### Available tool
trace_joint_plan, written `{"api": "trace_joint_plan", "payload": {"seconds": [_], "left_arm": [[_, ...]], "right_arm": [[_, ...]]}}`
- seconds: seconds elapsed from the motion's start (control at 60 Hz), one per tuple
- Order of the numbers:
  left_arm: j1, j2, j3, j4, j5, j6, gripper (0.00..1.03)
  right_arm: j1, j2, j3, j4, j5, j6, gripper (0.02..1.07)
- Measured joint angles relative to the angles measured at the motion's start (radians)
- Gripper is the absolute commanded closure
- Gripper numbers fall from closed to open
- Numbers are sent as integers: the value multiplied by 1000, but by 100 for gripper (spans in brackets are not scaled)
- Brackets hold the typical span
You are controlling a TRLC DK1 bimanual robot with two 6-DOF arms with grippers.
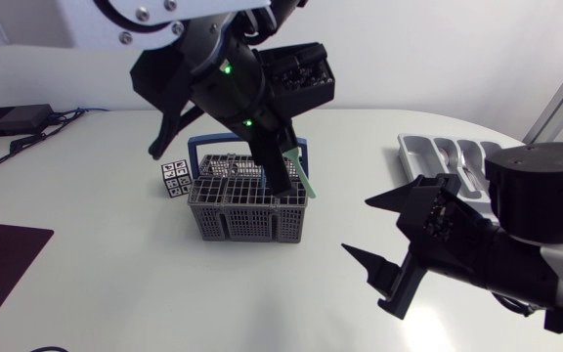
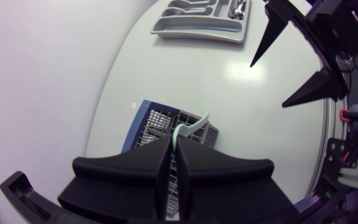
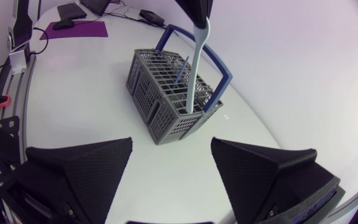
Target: Transfer all utensils from the basket to the drawer tray.
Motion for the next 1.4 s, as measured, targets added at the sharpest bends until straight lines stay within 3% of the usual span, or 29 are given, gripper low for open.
{"api": "trace_joint_plan", "payload": {"seconds": [0.183, 0.583, 0.7, 0.95, 1.1, 1.267, 1.4], "left_arm": [[5, 35, 15, -38, 108, -200, 100], [34, 75, 26, -70, 303, -420, 100], [34, 78, 26, -70, 336, -448, 100], [40, 78, 26, -78, 359, -468, 100], [41, 78, 26, -83, 362, -471, 100], [45, 78, 26, -86, 365, -471, 100], [47, 78, 26, -85, 377, -472, 100]], "right_arm": [[122, 32, 0, 89, 139, 26, 17], [204, 150, 0, 230, 282, 33, 55], [206, 186, 0, 257, 307, 33, 63], [206, 248, 8, 301, 347, 32, 66], [205, 256, 21, 307, 360, 32, 80], [205, 257, 29, 311, 364, 32, 86], [206, 261, 32, 309, 363, 32, 99]]}}
